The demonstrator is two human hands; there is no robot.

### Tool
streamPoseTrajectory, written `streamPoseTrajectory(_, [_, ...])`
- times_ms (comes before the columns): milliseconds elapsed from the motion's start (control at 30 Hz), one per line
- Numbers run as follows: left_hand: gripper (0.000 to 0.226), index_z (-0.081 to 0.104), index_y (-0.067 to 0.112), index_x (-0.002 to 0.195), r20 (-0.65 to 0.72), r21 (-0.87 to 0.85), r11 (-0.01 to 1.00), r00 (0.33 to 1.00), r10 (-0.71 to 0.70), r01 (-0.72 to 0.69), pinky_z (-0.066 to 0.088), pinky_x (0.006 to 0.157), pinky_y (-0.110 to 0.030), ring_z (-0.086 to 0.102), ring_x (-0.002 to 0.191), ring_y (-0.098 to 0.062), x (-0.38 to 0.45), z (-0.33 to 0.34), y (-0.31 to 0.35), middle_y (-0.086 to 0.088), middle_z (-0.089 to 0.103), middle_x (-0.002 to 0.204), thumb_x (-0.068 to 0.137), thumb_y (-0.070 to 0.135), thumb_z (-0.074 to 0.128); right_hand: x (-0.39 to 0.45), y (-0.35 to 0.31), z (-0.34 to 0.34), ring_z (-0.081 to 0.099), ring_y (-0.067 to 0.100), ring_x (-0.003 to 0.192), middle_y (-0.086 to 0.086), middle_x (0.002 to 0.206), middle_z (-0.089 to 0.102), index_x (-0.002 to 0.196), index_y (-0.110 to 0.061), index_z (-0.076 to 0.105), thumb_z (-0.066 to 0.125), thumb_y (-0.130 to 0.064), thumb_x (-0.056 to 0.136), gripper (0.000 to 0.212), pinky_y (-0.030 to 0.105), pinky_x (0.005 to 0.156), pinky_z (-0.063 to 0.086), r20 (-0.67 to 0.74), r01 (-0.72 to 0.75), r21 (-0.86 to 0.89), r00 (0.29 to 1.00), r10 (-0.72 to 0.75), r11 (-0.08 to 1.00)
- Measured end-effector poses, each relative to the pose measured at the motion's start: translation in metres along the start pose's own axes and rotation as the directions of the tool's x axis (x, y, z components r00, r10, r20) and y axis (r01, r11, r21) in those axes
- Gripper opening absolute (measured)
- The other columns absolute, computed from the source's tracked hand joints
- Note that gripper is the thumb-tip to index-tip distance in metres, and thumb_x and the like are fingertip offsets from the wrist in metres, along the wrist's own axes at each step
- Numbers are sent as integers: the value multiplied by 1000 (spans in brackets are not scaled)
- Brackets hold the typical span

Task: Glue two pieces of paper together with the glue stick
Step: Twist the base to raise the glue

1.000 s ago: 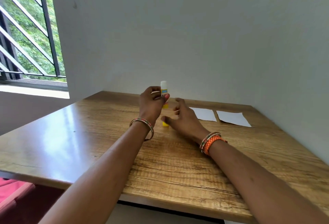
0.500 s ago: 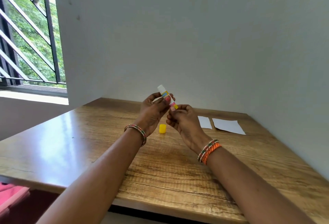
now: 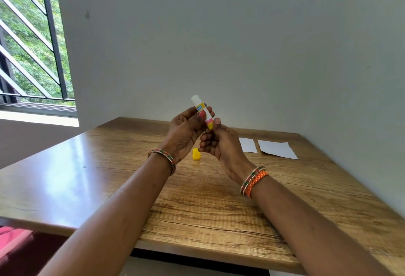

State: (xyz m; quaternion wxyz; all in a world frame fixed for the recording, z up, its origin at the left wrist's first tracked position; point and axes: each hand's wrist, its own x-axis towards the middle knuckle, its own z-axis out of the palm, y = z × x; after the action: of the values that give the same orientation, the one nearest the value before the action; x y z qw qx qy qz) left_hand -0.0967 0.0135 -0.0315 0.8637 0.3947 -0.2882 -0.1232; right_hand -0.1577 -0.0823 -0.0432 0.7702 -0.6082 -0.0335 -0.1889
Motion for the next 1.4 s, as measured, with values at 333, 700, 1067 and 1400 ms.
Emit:
streamPoseTrajectory(333, [18,61,5,101,-10,-17,1000,1000,19,-19,58,74,-24,71,83,-11,-1,3,-1,-2,75,86,88,-1,51,-1,-2,0,57,17,61,10,72,60,93,-8,49,60,-6,87,13,24,57,55,-61,49,125,997,-41,991])
streamPoseTrajectory(700, [19,62,5,103,-2,-23,1000,1000,2,-2,57,78,-24,70,84,-11,-1,4,0,-3,74,87,89,1,50,-1,-1,4,47,11,43,-2,51,44,106,-8,50,41,-27,99,22,26,46,46,-23,-34,26,999,34,999])
streamPoseTrajectory(1067, [16,64,6,99,-29,58,998,999,26,-24,57,75,-21,68,82,-13,-1,3,-5,-4,73,88,84,3,58,0,-5,3,56,16,62,8,70,56,93,-8,51,54,-16,93,9,27,58,55,-52,-49,181,997,59,982])
streamPoseTrajectory(1400, [16,64,6,99,-58,52,998,998,28,-25,55,81,-21,69,82,-11,-2,4,-2,-4,72,86,86,3,56,-2,-2,3,49,8,51,1,61,45,93,-8,57,47,-30,96,24,23,48,50,9,-1,-9,1000,1,1000])
